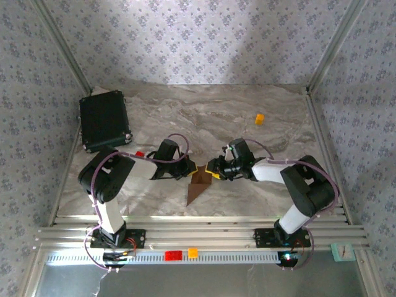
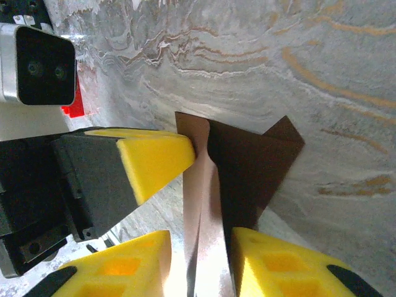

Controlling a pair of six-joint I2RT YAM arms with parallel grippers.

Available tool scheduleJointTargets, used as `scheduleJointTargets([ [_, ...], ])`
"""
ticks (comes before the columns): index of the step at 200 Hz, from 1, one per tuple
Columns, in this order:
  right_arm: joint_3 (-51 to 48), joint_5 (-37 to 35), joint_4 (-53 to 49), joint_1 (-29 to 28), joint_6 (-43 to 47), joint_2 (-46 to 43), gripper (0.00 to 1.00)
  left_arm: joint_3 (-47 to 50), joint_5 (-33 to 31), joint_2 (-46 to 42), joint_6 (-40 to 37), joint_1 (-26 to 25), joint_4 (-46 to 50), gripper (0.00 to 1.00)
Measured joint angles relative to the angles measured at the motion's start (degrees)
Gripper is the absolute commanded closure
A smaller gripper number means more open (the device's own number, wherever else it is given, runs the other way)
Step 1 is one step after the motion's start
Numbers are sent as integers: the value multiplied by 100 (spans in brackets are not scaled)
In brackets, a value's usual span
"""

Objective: Fold a paper plane with a square sheet of paper (pick it up from the middle)

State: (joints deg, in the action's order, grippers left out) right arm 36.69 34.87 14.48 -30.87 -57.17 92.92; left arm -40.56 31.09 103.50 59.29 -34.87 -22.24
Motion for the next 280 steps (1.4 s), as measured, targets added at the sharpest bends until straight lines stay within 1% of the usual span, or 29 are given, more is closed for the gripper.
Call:
scheduleJointTargets([
  [29,-17,188,267,52,-20,249,70,-2,0,-2,0,0,11,100],
  [69,-35,323,466,59,-22,363,71,-4,-9,-11,-2,-2,33,100],
  [139,-120,398,538,81,17,378,85,-7,-26,-24,-2,-2,44,100],
  [171,-118,396,485,81,63,415,91,-4,-42,-103,-7,-2,192,92],
  [183,-120,380,431,81,98,415,93,-2,-66,-184,-46,-9,323,84],
  [197,-120,302,319,81,131,398,96,7,-122,-374,-136,-20,474,72],
  [213,-129,168,151,105,146,286,96,11,-273,-774,-278,-42,730,64],
  [244,-131,-85,-74,234,175,-138,98,-39,-549,-1582,-841,-96,1226,61],
  [264,-131,-223,-188,341,177,-308,98,-55,-667,-1768,-1115,-177,1373,61],
  [280,-140,-278,-297,433,175,-369,98,-55,-872,-1823,-1335,-352,1519,61],
])
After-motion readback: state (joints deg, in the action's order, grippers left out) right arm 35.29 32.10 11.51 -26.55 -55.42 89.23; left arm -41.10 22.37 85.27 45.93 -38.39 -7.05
